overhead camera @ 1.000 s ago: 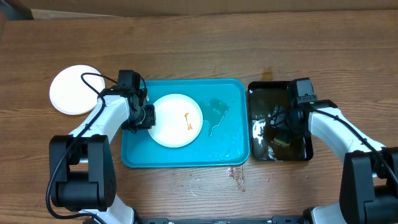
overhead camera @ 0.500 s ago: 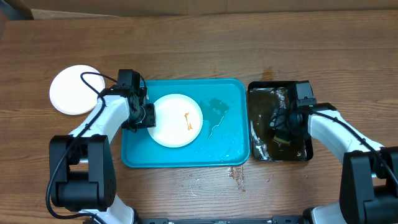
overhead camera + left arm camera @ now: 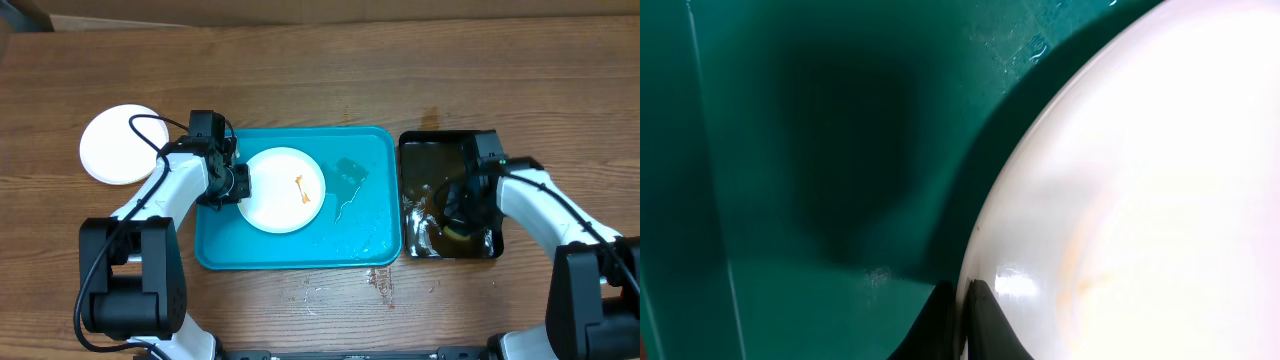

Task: Clean dirty plates on tray and stack at the side
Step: 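Dip the sponge in the water and lift it with the right gripper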

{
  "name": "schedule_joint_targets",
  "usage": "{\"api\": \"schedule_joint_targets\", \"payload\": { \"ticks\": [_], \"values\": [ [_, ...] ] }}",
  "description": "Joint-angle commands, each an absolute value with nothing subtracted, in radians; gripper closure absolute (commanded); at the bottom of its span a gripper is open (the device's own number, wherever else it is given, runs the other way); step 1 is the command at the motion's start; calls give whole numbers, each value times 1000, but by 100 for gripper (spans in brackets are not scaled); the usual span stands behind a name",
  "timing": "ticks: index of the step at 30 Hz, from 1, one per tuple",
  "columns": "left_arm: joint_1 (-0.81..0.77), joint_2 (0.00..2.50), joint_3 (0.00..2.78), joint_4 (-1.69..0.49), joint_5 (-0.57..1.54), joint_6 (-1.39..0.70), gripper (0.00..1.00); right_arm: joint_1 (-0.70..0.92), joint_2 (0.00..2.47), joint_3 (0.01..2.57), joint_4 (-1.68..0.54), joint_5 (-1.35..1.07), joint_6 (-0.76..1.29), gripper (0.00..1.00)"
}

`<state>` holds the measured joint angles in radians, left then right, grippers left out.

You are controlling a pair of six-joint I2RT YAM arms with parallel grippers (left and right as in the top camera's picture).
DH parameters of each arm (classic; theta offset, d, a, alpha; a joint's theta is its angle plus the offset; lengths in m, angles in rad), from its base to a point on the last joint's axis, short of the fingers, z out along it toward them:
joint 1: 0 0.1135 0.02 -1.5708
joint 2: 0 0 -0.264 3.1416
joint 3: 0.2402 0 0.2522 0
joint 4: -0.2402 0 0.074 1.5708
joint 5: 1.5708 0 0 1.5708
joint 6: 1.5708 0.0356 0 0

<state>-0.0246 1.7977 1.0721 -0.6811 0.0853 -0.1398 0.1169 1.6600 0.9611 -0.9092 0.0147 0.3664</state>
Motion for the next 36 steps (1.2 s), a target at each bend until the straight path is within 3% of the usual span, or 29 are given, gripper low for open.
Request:
{"api": "schedule_joint_targets", "payload": {
  "ticks": [1, 7, 12, 31, 36],
  "values": [
    [-21, 1810, 1063, -680, 97, -143, 96, 118, 1647, 1101, -1005, 5, 371, 96],
    [-20, 1810, 1063, -679, 93, -142, 96, 119, 1648, 1112, -1056, -3, 332, 96],
    [-20, 1810, 1063, -684, 94, -142, 96, 119, 1644, 1123, -1122, -204, 284, 96],
    [-20, 1810, 1063, -694, 97, -142, 96, 123, 1643, 1179, -1153, -216, 249, 96],
    [-20, 1810, 1063, -691, 97, -142, 96, 124, 1643, 1234, -1250, -244, 254, 96]
  ]
}}
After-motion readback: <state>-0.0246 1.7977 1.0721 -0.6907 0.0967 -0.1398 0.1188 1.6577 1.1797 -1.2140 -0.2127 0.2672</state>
